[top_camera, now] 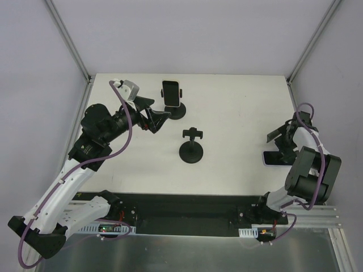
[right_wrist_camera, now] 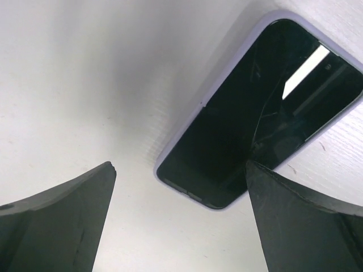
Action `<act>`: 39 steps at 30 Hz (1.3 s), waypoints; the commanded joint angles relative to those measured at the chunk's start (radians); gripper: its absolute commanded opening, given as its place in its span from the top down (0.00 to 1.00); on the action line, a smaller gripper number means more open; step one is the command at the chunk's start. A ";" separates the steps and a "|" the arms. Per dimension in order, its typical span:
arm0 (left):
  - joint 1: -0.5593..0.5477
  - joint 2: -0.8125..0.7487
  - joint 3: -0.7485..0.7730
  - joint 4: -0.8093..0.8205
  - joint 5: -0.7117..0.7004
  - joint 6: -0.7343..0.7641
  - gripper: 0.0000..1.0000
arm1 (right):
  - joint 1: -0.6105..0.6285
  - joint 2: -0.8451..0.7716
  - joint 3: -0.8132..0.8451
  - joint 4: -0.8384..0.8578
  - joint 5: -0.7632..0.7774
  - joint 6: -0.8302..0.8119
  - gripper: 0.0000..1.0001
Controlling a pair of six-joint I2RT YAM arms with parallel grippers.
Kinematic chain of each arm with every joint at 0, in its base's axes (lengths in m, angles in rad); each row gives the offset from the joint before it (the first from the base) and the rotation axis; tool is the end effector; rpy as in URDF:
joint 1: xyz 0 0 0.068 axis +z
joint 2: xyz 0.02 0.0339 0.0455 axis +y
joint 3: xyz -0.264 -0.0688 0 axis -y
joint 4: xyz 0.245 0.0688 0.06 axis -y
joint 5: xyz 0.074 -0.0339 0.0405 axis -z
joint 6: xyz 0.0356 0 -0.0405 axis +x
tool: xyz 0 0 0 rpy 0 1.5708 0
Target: Place the phone on the phone stand
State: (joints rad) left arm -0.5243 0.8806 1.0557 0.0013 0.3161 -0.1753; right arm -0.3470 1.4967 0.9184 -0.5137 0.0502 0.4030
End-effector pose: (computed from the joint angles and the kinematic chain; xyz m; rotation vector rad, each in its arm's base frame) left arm 0.1580 -0.1041 0.4378 0.5146 1.3567 -0.7967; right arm 0.2711 -0.0999 0.1959 0.9899 2.4703 -0.0486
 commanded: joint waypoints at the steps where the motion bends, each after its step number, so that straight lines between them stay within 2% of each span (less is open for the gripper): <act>1: -0.009 -0.022 0.004 0.019 -0.018 0.023 0.14 | 0.005 0.062 0.082 -0.193 0.063 0.045 0.00; 10: -0.019 -0.017 0.006 0.019 -0.020 0.026 0.14 | -0.007 -0.075 0.034 -0.190 0.108 0.042 0.00; 16: -0.023 -0.017 0.003 0.017 -0.025 0.028 0.14 | -0.164 -0.154 -0.116 -0.103 -0.013 0.164 0.00; 23: -0.025 -0.017 0.001 0.019 -0.029 0.033 0.14 | -0.176 -0.055 -0.109 -0.014 -0.076 0.154 0.00; 30: -0.025 -0.015 0.003 0.017 -0.029 0.034 0.14 | -0.101 0.039 0.005 -0.063 -0.047 0.109 0.00; 34: -0.023 -0.019 0.003 0.017 -0.031 0.036 0.14 | -0.066 0.077 0.031 -0.088 -0.021 0.143 0.00; 39: -0.023 -0.023 0.003 0.017 -0.034 0.037 0.14 | -0.063 0.145 0.086 -0.200 0.020 0.221 0.00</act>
State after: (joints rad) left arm -0.5381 0.8803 1.0557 0.0010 0.3016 -0.1627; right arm -0.4133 1.5940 0.9451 -0.5995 0.0288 0.5552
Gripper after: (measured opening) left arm 0.860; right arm 0.995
